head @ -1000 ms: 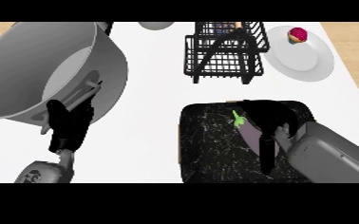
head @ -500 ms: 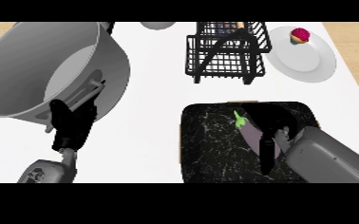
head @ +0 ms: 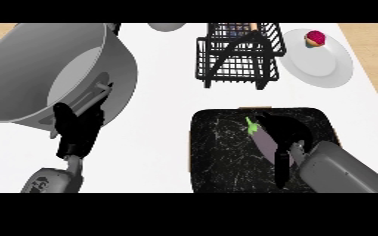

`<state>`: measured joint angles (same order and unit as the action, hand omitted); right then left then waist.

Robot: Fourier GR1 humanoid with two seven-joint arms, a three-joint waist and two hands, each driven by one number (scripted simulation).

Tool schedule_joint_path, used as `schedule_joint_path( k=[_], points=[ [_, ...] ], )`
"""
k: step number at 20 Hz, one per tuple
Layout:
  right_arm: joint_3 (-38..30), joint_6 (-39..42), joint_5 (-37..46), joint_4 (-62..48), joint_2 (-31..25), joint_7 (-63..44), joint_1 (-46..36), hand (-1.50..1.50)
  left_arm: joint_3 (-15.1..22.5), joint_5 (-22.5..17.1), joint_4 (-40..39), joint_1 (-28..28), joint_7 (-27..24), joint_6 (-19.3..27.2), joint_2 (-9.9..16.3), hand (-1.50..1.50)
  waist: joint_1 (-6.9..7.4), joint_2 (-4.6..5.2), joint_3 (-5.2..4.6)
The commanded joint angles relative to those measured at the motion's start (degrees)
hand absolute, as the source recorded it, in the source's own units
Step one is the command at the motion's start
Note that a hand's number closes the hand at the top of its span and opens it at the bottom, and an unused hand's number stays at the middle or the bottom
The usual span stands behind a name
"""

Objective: Pick the eggplant from the tray and place it in the tiered basket

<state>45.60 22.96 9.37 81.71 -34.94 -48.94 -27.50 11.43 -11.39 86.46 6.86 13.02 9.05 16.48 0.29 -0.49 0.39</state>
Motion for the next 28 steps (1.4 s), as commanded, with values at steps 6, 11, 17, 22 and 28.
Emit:
schedule_joint_path(
  k=[6, 11, 17, 22, 28],
  points=[
    [-1.1, 1.7, 1.7, -2.4, 4.7, 6.2, 3.1, 1.5, 0.0, -3.2, 1.9, 1.7, 0.9, -4.1, -2.9, 0.0, -0.06, 0.51, -0.37],
    [-0.2, 1.4, 5.9, -3.7, 6.7, 8.7, 2.8, 1.5, -1.1, -3.3, -0.7, 1.7, -0.8, -6.2, -2.4, 0.0, -0.01, 0.65, -0.38],
    [-4.6, -12.8, 14.2, -1.1, 4.0, 9.7, 10.1, 1.5, -1.8, -2.9, 1.6, 2.6, 0.7, -4.8, -3.3, 0.0, -1.09, 0.41, -0.34],
    [-12.3, -30.6, 22.1, -0.3, 0.7, 5.0, 14.0, 1.5, -2.6, -2.8, 2.3, 0.8, 0.7, -4.1, -2.8, 0.0, -2.65, 0.08, -0.31],
    [-16.8, -36.5, 22.6, 18.5, -1.9, 0.9, 22.7, 1.5, -3.3, -2.5, -0.5, 1.5, -0.7, -4.9, -3.4, 0.0, -2.37, 0.1, -0.46]
  ],
)
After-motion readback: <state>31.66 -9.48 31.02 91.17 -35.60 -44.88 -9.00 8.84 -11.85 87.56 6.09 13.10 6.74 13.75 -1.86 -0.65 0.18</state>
